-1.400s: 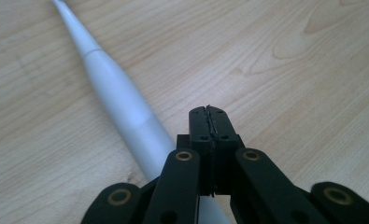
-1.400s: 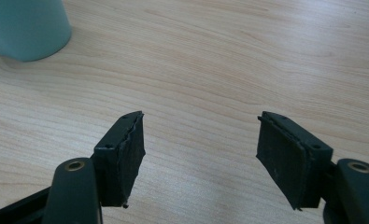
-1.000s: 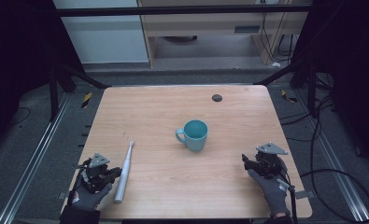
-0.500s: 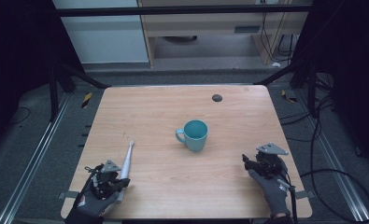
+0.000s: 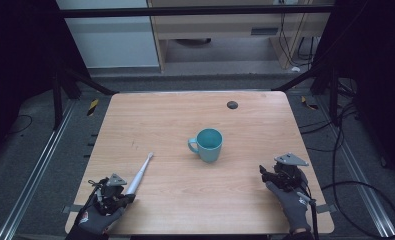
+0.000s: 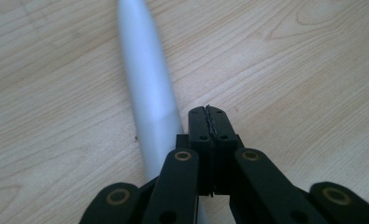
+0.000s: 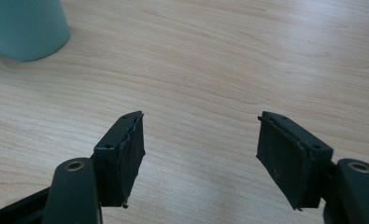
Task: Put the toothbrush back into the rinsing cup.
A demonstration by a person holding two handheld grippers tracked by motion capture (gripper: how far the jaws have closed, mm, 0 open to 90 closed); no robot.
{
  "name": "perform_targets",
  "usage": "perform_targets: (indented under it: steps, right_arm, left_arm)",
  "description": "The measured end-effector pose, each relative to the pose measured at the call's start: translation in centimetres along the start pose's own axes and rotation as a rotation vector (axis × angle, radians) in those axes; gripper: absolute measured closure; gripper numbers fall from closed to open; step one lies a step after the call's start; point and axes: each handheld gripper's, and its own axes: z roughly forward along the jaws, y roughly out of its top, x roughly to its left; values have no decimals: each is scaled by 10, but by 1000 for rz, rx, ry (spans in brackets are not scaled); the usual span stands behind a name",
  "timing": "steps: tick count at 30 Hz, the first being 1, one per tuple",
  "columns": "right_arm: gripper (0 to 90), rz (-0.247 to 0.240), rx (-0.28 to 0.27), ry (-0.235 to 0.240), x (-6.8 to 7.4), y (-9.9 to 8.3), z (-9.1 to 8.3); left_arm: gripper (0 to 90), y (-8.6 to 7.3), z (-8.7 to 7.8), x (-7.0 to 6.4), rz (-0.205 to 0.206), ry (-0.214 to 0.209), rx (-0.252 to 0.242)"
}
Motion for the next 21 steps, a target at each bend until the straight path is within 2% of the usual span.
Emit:
perform_targets:
  steps: [6, 8, 9, 10, 11, 12, 13, 14, 17, 21]
  right_arm:
    - [318, 0, 3, -1, 0, 0, 0]
    - [318, 0, 0, -1, 0, 0, 0]
    - [318, 0, 0, -1, 0, 0, 0]
    - [318, -2, -2, -1, 0, 0, 0]
    - [318, -2, -2, -1, 0, 0, 0]
    - [318, 1, 0, -2, 0, 0, 0]
    - [318, 1, 0, -2, 0, 0, 0]
    - [318, 2, 1, -1, 1, 0, 0]
    - [318, -3, 1, -1, 0, 0, 1]
    - [318, 1, 1, -2, 0, 0, 1]
  left_arm:
    - [893, -1, -3, 2, 10, -4, -17]
    - [888, 2, -11, 3, 22, 26, -74]
    - [888, 2, -11, 3, 22, 26, -74]
    - [888, 3, -17, 6, 16, 59, -111]
    - [890, 4, -24, 13, -8, 117, -160]
    - [891, 5, -26, 21, -24, 162, -169]
    - [891, 5, -26, 21, -24, 162, -169]
    - [891, 4, -25, 31, -55, 164, -158]
    - [891, -2, -19, 47, -92, 176, -115]
    - [892, -4, -15, 47, -83, 168, -81]
